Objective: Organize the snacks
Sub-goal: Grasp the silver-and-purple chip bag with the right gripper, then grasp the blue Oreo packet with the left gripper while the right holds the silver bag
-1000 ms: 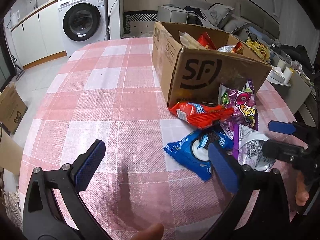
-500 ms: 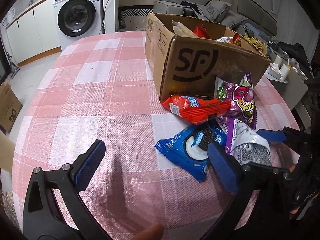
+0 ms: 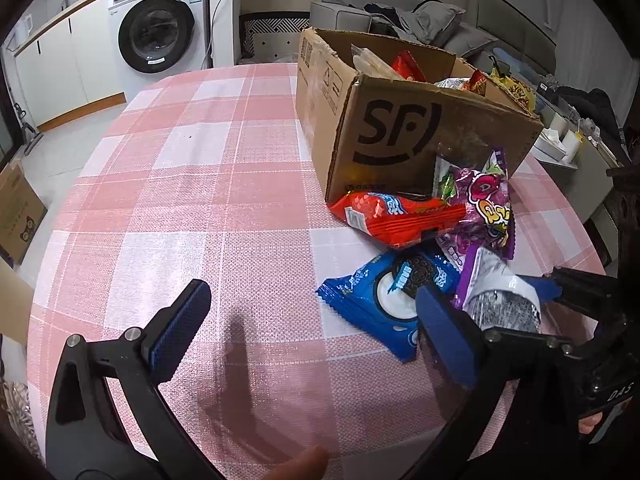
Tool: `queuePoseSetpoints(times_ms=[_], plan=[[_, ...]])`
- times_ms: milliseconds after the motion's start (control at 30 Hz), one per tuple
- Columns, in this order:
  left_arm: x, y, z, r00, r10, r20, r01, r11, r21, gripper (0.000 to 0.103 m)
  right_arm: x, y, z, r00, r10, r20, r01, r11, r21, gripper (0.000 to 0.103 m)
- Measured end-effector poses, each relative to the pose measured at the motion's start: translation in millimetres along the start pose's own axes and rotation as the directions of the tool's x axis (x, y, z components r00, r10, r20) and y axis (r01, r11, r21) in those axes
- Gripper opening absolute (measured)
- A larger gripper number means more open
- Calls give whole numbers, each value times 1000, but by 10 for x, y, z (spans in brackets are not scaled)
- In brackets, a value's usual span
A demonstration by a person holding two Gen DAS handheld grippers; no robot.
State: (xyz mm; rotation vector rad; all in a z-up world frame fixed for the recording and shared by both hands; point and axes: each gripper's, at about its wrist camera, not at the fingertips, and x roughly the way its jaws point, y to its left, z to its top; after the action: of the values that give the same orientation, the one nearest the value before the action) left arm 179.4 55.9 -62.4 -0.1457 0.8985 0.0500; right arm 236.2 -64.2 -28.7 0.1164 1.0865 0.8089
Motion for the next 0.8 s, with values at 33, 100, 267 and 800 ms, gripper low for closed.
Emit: queuePoseSetpoints(times_ms=[33, 100, 267, 800], plan=[[0, 0, 0, 1000, 1, 0, -1, 1000, 0, 102, -4, 3, -16, 1000, 10, 3, -10, 1000, -3, 73], [-5, 3, 1, 1000, 0, 0, 0, 1000, 1, 102, -62, -4, -53, 1000, 15, 13, -15, 1000, -10, 70], [-14, -16, -7, 1000, -12, -6, 12, 1000, 6, 102, -180, -49, -119, 999, 15, 43, -15, 1000, 1, 68], [238, -353, 44, 994, -69, -86, 80, 989, 126, 102, -421, -282, -211, 996, -72, 55, 71, 997, 14, 69]])
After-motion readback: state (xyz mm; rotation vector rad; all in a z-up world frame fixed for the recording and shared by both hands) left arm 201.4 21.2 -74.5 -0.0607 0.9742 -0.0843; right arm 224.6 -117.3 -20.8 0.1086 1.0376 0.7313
